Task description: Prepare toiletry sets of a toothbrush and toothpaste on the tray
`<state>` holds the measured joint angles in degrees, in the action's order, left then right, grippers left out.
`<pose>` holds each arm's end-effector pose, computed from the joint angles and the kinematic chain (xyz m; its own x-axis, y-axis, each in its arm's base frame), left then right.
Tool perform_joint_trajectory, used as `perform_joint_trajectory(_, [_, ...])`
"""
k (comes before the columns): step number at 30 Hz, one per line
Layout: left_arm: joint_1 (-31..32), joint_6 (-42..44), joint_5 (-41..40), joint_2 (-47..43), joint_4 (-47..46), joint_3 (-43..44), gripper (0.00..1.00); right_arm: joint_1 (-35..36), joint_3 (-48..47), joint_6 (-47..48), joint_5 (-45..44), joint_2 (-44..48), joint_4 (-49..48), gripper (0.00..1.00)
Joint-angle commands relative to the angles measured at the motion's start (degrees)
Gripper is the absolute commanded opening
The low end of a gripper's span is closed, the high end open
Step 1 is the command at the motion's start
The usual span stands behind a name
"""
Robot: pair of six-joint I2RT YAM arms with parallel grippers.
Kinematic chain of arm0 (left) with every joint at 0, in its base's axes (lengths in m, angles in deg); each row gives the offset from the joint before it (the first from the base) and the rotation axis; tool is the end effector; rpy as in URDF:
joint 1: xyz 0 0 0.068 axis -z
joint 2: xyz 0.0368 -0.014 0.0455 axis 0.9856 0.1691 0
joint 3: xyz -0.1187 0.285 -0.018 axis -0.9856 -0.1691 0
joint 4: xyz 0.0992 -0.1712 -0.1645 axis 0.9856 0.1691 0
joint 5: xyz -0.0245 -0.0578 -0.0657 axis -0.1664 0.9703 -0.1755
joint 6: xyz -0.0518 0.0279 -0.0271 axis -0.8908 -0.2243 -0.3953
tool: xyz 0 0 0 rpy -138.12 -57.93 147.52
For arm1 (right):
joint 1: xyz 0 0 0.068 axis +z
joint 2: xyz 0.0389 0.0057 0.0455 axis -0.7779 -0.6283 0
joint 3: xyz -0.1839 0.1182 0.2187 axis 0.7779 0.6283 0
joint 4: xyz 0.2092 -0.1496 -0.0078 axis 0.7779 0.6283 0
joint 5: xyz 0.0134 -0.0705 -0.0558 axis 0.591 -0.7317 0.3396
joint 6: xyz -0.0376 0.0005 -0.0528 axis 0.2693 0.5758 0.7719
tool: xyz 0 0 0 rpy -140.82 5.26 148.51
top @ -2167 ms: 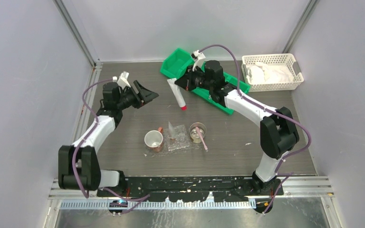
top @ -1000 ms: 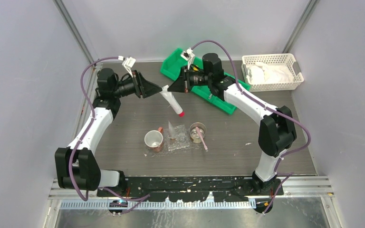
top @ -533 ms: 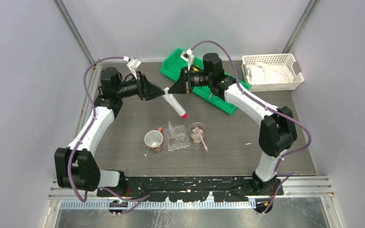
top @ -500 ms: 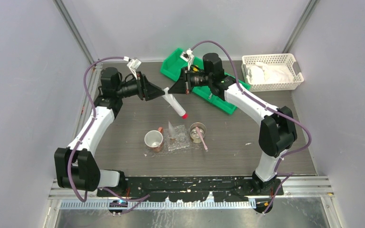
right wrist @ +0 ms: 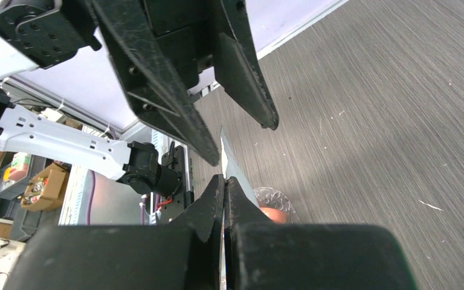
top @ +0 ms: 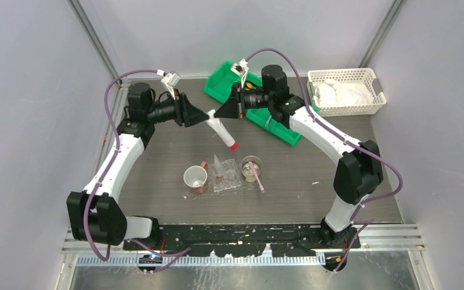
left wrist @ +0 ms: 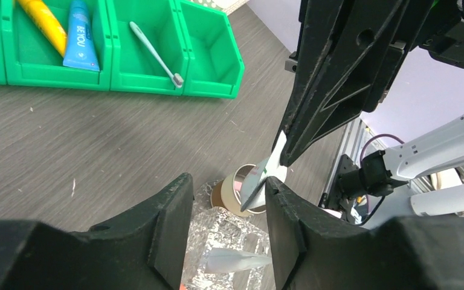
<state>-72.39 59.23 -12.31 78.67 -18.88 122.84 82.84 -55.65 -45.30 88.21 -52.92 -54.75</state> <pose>0.2818 -0.0803 0.3863 -0.5484 -0.1181 -0.8278 0.7072 0.4627 -0.5345 0.3349 0.2550 0.3921 -0.5297 -0.0731 -0.8451 -0.8451 0.1306 0.5184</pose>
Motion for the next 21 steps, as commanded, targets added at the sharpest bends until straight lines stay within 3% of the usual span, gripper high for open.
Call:
perform_joint_trajectory(1, [0.21,-0.46,1.63,-0.62,-1.07,1.9,0.46,0.35,-1.15,-0.02,1.84,3.43,-3.11,0.01])
perform_joint_trajectory(15, [1.02,-2.19,5.87,0.46,-1.9,3.05,0.35,0.58,-2.73,-0.68,2.65,0.8,-3.21,0.01])
perform_joint_trajectory(20, [2.01,-1.83,5.16,1.23,-0.86,4.09,0.25,0.66,-3.5,-0.46,2.62,-0.3,-2.76,0.01])
perform_joint_trajectory(21, [2.19,-1.81,4.68,1.61,-0.31,4.58,0.14,0.68,-3.72,-0.29,2.44,-0.69,-2.5,0.01])
